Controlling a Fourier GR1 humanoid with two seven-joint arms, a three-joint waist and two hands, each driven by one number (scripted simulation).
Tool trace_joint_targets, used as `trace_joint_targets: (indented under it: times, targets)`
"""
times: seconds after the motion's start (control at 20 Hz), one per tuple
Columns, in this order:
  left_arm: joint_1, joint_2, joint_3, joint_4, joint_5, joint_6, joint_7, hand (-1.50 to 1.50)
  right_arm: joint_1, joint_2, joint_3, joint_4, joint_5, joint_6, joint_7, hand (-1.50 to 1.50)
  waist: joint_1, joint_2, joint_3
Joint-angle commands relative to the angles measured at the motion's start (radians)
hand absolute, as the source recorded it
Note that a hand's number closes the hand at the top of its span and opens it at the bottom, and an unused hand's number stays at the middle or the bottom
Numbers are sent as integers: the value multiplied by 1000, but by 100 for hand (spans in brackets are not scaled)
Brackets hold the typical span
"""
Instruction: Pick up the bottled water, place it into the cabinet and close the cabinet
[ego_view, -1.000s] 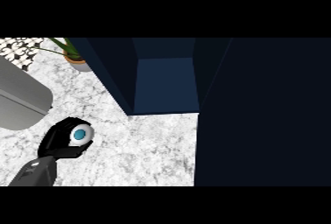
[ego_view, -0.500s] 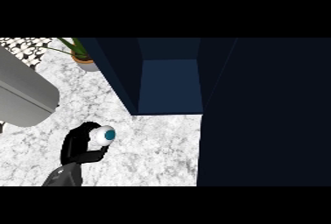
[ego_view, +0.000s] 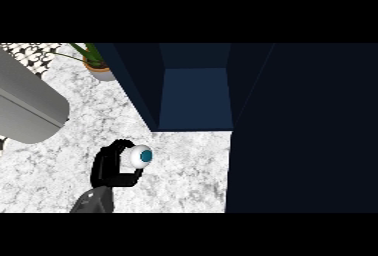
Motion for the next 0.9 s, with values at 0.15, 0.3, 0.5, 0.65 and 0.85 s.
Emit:
trace_joint_targets:
  times: [0.15, 0.3, 0.5, 0.65, 0.85]
  targets:
    - [-49, -37, -207, -63, 173, 49, 114, 150, -9, 0, -15, -63, -70, -4, 48, -150, -3, 1, -6]
    - [-66, -37, -274, -172, 232, 100, 213, 150, -7, 4, -26, -89, -79, -15, 64, -150, 0, 0, -5]
    - [-61, -38, -415, -306, 311, 289, 264, 150, 41, -16, -29, -63, -72, 30, 11, -150, -12, -2, -5]
    - [-108, -37, -482, -389, 271, 425, 309, 150, 14, 14, -18, -24, -81, 14, 2, -150, -8, -1, -5]
    - [-191, -36, -532, -372, 311, 501, 331, 150, 16, -1, -19, -87, -78, 15, 37, -150, -32, 7, -7]
